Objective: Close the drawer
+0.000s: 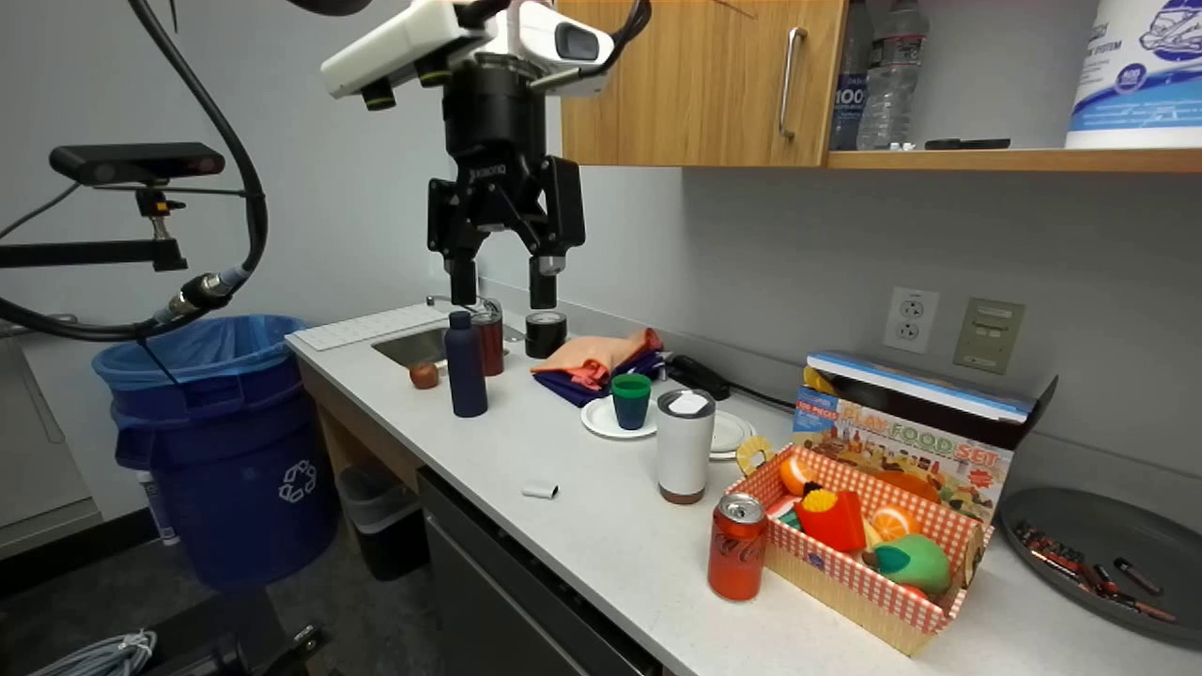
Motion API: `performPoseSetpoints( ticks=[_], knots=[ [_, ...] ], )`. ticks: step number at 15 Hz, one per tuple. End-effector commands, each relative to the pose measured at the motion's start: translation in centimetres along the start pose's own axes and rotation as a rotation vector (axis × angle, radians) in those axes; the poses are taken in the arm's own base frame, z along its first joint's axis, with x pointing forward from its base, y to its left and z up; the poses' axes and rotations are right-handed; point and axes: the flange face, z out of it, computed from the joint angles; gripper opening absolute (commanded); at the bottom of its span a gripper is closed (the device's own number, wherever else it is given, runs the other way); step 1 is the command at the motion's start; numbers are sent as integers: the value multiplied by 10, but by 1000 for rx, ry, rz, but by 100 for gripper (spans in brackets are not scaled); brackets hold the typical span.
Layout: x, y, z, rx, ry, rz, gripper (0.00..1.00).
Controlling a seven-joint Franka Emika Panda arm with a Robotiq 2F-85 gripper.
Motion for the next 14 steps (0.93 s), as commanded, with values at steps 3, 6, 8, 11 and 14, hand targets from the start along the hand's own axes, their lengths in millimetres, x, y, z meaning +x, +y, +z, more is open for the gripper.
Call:
performPoseSetpoints(
  ticks=[3, 6, 8, 11, 14],
  knots=[
    [0, 0, 0, 0, -1, 0, 100],
    [0, 0, 0, 0, -1, 0, 100],
    [0, 0, 0, 0, -1, 0, 100],
    [-5, 6, -4, 24, 30, 32, 100],
    [-17, 20, -10, 41, 96, 149, 100]
  ],
)
